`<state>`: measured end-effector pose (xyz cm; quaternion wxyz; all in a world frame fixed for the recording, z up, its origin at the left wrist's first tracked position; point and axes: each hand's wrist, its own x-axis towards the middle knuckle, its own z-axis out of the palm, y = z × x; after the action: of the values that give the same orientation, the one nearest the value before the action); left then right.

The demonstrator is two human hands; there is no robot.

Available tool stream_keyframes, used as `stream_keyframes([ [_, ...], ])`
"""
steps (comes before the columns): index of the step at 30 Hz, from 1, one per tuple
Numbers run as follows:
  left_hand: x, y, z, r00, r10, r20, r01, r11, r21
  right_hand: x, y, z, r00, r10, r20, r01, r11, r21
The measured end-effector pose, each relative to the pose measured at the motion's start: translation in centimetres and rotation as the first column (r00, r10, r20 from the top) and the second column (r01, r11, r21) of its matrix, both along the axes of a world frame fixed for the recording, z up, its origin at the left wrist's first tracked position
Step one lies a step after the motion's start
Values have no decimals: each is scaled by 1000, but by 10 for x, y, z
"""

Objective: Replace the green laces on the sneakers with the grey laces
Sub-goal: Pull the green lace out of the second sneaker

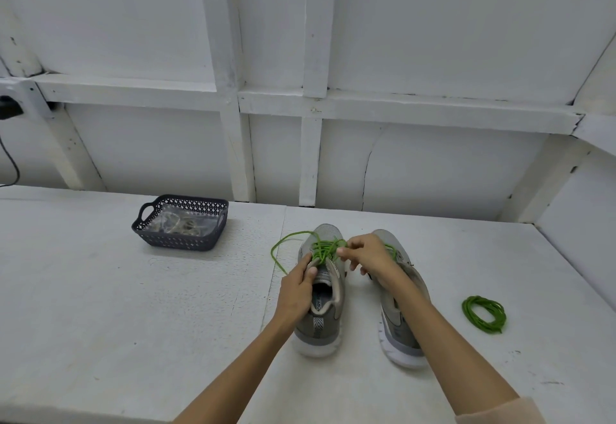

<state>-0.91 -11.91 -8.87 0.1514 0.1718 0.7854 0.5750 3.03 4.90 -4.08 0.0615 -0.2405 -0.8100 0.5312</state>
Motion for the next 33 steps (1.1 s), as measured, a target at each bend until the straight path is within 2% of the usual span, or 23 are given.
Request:
stream_keyframes([
  [2,0,0,0,1000,-1,0,1,1000,0,-2,4,1,984,-152,-93,145,986,-80],
  [3,0,0,0,1000,0,0,0,1000,1,-3,5,3,979,-181,-98,167,976,-140],
  [5,0,0,0,1000,5,-7,-5,1000,-6,0,3,7,994,-103,-19,97,972,-214],
  [8,0,0,1,1000,5,-15,-5,1000,-13,4,-4,6,987,87,138,-62,983,-173],
  [10,1,0,1,1000,1,-21,-1,1000,-12,2,-5,3,990,89,109,-76,990,-119],
  [12,1,0,1,1000,3,-19,-3,1000,-9,-3,-6,0,998,-55,-7,54,992,-111],
  [14,1,-1,1,1000,5,-13,-5,1000,-3,-5,-2,0,958,-261,-115,231,947,-224],
  [15,1,-1,1,1000,6,-11,-6,1000,-3,-6,-1,0,947,-297,-121,256,927,-276],
  [16,1,-1,1,1000,7,-12,-7,1000,-4,-4,-1,1,961,-262,-93,227,932,-283],
  [19,1,0,0,1000,9,-14,-9,1000,0,3,-7,0,997,-3,78,19,979,-204],
  [21,1,0,1,1000,7,-12,-7,1000,3,3,-9,-3,994,63,91,-47,984,-173],
  [23,1,0,2,1000,4,-18,-4,1000,5,1,-10,-4,1000,-4,4,5,988,-152],
  [24,2,0,2,1000,3,-23,-3,1000,5,-1,-10,-5,994,-96,-60,85,984,-157],
  [26,2,0,2,1000,5,-26,-5,1000,6,-7,-6,-6,924,-341,-174,290,920,-265],
  [27,2,0,2,1000,6,-24,-5,1000,5,-9,-4,-6,888,-417,-194,339,879,-334],
  [28,2,0,2,1000,7,-22,-7,1000,3,-8,-4,-5,891,-415,-185,330,871,-365],
  [29,2,0,1,1000,8,-21,-8,1000,0,-6,-6,-3,930,-338,-145,272,897,-348],
  [31,1,1,0,1000,12,-15,-11,1000,0,1,-10,-1,997,-76,5,74,964,-257],
  [32,1,1,0,1000,13,-12,-13,1000,1,4,-12,-2,999,14,50,-2,973,-232],
  [33,1,1,0,1000,14,-10,-14,1000,-1,4,-12,-3,999,32,39,-22,973,-230],
])
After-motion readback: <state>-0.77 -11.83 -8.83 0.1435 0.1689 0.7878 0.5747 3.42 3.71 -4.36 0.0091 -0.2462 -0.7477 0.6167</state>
